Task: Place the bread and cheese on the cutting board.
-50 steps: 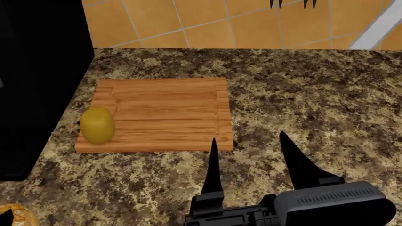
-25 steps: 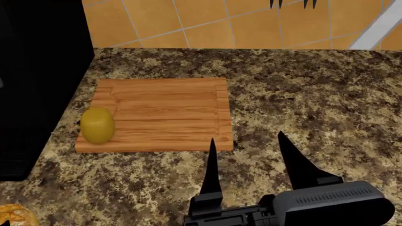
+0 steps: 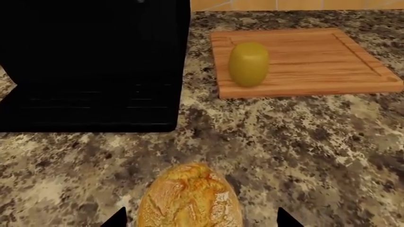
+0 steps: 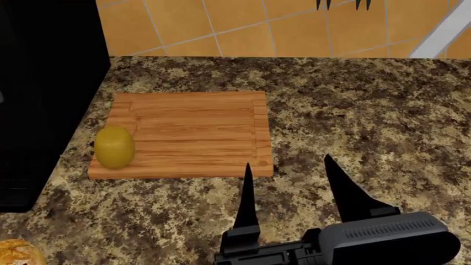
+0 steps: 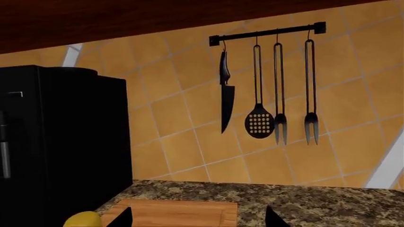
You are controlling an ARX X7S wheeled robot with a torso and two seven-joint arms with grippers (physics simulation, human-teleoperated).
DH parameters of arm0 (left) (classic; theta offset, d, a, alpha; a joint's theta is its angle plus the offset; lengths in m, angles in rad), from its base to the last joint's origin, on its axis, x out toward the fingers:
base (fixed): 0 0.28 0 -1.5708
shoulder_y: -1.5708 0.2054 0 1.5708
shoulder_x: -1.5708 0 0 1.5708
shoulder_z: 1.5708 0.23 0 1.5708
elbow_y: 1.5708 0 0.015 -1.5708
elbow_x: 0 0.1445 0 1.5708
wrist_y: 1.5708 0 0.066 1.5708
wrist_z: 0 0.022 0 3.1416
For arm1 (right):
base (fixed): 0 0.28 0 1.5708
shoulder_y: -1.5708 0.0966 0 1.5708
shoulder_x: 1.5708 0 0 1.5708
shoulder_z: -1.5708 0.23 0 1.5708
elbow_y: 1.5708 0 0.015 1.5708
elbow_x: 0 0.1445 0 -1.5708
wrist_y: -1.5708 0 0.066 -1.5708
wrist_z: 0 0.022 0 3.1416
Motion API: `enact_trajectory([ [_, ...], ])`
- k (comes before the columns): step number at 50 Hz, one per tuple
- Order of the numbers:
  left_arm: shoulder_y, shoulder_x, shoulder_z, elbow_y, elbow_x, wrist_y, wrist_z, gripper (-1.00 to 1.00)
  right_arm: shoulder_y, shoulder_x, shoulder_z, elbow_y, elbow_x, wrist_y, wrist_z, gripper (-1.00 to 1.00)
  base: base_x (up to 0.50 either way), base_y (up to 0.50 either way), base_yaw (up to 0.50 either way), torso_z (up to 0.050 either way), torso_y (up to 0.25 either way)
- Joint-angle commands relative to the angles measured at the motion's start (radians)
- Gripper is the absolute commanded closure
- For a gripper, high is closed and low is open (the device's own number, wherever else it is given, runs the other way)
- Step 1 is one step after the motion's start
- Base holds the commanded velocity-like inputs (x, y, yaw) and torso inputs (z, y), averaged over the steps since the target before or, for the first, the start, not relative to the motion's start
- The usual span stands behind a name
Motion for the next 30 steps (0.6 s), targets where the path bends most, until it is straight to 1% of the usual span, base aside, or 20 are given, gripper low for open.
enact_trajectory([
  [1,0.001,0.036,0.043,-0.048,0.072,-0.028,0.024,-1.00,0.002,0.002,-0.002,0.005,0.004,-0.003,0.002,-1.00,0.00,0.00,0.00,0.000,0.000],
  [20,-0.013,0.082,0.102,-0.107,0.178,-0.056,0.067,-1.00,0.003,0.008,-0.007,0.002,0.005,-0.006,0.007,-1.00,0.00,0.00,0.00,0.000,0.000],
  [30,-0.009,0.089,0.116,-0.127,0.215,-0.059,0.080,-1.00,0.005,0.010,-0.010,0.001,0.007,-0.006,0.010,-1.00,0.00,0.00,0.00,0.000,0.000],
])
